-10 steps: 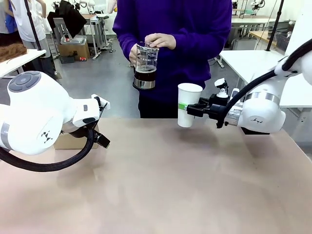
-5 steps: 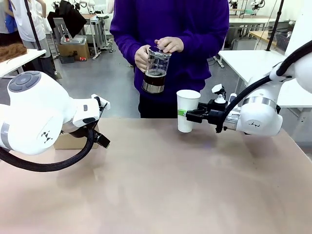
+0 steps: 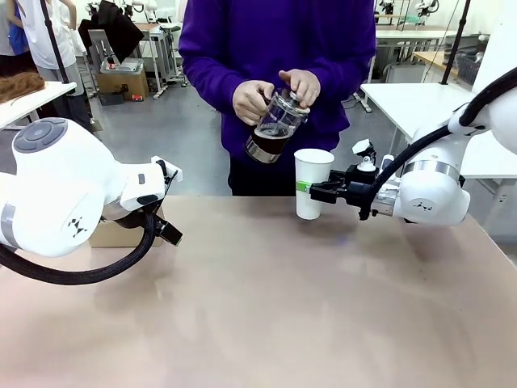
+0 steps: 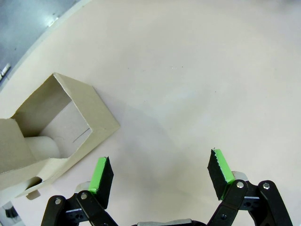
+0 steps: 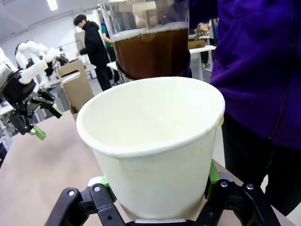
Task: Pour a drink into a cup and package it in a carrier.
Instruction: When a person places the Paper Cup Lid on the 600 ml Paper Cup , lift the 600 ml Paper Cup.
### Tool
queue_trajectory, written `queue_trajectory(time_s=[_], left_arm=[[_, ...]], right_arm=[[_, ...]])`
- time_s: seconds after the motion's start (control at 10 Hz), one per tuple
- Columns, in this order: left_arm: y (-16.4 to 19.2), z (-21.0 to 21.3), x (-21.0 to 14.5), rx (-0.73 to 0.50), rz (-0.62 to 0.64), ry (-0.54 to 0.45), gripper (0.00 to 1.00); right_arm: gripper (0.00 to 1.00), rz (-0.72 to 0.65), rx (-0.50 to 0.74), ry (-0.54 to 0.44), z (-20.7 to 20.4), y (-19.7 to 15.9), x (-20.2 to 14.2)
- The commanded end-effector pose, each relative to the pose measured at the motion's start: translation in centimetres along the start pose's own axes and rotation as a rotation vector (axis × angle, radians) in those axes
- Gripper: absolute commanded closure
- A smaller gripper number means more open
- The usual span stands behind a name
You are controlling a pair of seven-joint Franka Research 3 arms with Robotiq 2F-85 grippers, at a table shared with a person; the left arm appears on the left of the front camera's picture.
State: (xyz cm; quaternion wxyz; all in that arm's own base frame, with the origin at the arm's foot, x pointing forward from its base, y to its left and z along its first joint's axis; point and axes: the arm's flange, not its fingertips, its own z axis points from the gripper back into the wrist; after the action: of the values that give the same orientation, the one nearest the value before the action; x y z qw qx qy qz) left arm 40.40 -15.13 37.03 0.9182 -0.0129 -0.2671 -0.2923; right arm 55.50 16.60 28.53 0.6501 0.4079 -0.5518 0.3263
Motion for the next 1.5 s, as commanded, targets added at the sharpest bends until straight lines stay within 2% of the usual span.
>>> queue_trajectory(time_s=[0.0, 1.4], left_arm=[[-0.02, 0.04, -0.01, -0.002, 0.0, -0.001, 0.0], [-0.02, 0.04, -0.01, -0.002, 0.0, -0.001, 0.0]], right_arm=[[0.2, -0.001, -0.01, -0.001, -0.2, 0.19, 0.26], [0.2, -0.001, -0.01, -0.001, -0.2, 0.19, 0.26]])
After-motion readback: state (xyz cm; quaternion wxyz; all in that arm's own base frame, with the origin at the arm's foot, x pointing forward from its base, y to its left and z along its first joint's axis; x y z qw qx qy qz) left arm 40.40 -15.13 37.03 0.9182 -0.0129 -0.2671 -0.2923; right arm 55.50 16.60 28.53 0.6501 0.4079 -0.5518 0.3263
